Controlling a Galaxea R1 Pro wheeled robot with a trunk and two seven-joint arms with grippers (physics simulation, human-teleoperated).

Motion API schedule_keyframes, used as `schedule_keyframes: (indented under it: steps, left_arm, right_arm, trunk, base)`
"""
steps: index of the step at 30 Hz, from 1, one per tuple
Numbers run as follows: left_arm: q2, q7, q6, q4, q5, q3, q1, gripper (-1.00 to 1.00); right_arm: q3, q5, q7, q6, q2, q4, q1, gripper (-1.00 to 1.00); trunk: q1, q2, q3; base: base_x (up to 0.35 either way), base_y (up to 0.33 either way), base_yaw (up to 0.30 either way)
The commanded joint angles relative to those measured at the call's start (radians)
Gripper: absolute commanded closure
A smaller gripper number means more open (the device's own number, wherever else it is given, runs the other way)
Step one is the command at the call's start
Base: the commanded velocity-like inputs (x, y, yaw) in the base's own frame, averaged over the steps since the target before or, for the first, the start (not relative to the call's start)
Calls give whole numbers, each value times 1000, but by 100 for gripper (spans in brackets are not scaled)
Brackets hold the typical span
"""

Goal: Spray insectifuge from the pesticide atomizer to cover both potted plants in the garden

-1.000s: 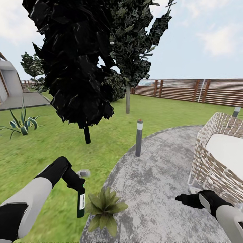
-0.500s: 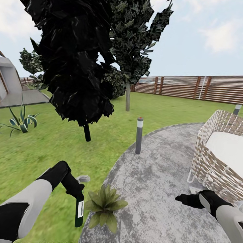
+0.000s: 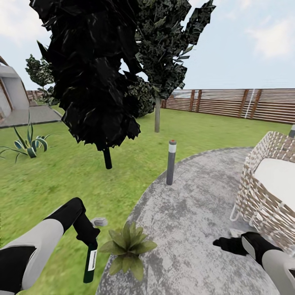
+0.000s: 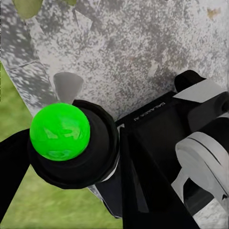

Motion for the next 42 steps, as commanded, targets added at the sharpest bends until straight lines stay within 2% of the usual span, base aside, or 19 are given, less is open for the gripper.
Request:
schedule_keyframes:
  steps: [1,11,12,15,17,30,35,42]
  left_arm:
    - [0,-8,10,-1,-4,-3,0,100]
    - [0,-6,7,-1,-4,-5,0,100]
    - [-1,-6,7,-1,-4,-8,0,100]
    - [-2,-7,7,-1,-4,-49,0,100]
    - [-4,-7,7,0,-4,-55,0,100]
    - [-6,-8,8,6,-3,-57,0,100]
    - [-6,-7,7,67,-3,-57,0,100]
    - [-4,-6,7,80,-3,-57,0,100]
  right_arm:
    - [-6,6,4,6,-1,-2,0,-100]
    - [-6,6,4,6,0,-2,0,-100]
    - [-6,6,4,6,0,-2,0,-100]
    - [-6,6,4,6,0,-2,0,-100]
    - [-6,6,4,5,0,-2,0,-100]
    - [-6,3,3,7,1,-1,0,-100]
    - [-6,-1,3,7,1,0,0,-100]
    - [-6,-1,4,7,1,0,0,-100]
  trunk:
    - [0,-1,-2]
    - [0,-1,-13]
    - [0,-1,-14]
    - [0,-1,-15]
    - [0,-1,-15]
    - [0,-1,-23]
    - [0,-1,-24]
    - [0,-1,-34]
  base:
    - [144,0,75]
    - [30,0,75]
    - [0,0,74]
    - [0,0,28]
    - [12,0,6]
    - [249,0,-60]
    - [41,0,-20]
    - [2,0,-1]
